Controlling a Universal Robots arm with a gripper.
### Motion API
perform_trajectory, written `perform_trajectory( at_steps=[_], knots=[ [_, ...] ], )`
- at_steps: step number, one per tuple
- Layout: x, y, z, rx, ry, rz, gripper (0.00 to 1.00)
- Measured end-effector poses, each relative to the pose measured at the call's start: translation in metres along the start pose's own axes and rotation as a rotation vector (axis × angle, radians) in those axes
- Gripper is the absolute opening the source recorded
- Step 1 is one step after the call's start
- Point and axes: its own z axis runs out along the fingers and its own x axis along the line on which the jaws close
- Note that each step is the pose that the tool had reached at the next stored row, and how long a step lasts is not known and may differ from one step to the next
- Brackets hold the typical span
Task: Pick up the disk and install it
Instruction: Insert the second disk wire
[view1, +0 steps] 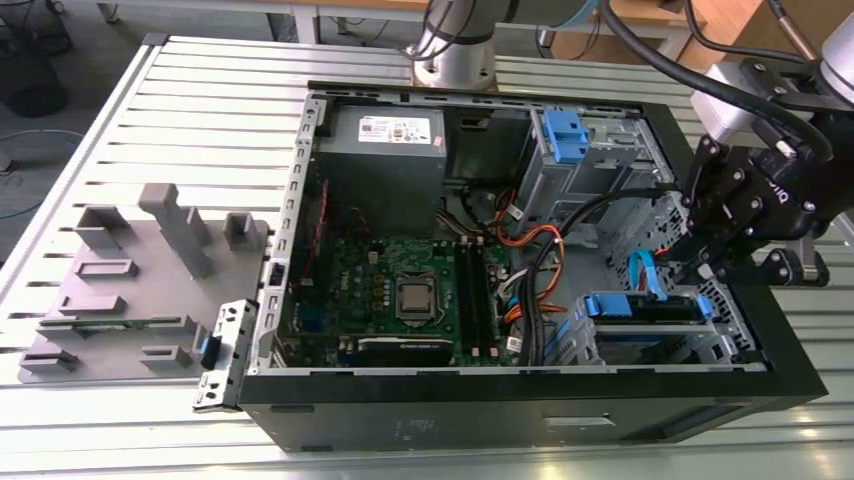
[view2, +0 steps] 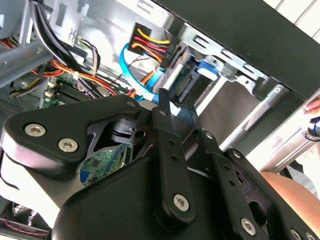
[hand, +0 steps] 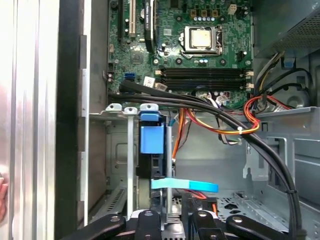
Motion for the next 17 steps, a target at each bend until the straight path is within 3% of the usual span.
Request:
perform_trajectory(
  at_steps=[7,11,17],
  knots=[
    [-0.0132,0.0002,0.0019,0.0000,0.0001,0.000,0.31],
    [-0.0143,-0.0022,0.0028,0.0000,0.0000,0.000,0.31],
    [-0.0151,-0.0110,0.0042,0.0000,0.0001,0.000,0.31]
  ],
)
